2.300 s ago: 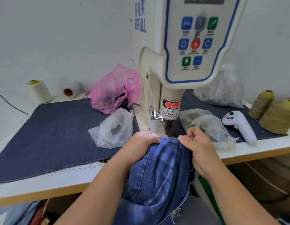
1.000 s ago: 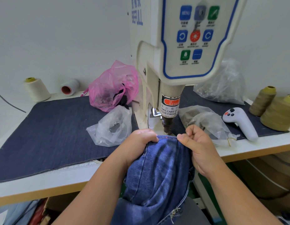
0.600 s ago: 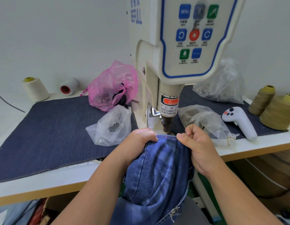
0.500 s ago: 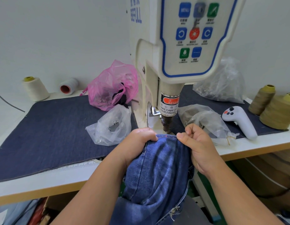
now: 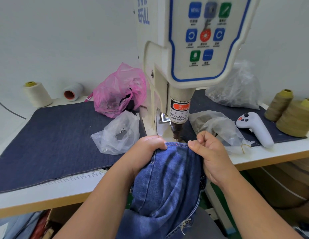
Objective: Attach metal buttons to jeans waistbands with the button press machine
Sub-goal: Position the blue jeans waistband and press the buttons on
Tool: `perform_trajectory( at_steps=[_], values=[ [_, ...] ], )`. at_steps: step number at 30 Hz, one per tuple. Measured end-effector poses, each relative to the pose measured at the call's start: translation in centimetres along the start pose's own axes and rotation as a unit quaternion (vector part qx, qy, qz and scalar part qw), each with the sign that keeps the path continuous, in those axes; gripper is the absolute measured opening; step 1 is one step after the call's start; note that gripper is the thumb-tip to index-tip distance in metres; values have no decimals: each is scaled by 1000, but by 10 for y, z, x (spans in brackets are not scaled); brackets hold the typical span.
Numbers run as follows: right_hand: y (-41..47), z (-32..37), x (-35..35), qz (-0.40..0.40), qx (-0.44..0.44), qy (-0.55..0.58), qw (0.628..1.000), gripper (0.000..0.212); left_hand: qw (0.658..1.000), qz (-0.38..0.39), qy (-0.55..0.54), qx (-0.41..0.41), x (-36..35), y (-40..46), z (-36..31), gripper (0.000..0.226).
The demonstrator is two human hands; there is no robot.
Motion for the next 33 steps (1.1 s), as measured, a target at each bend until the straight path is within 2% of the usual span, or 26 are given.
perform_trajectory(
  at_steps=[15,33],
  values=[
    [-1,-1,1,-3,-3,-17,1000,27,999,0,-27,20,0,3,4,27],
    [-1,0,1,-8,-2,-18,1000,27,1000,-1,-15,4,1,2,2,26]
  ],
)
Point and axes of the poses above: each hand's wrist, its own y-axis towards the middle knuckle, its own x-axis out of the back of the hand, z = x × y, the point moved 8 cm from there along y, towards the middle knuckle, and after that the axes turned 9 degrees about -z, right-handed, at the moved point
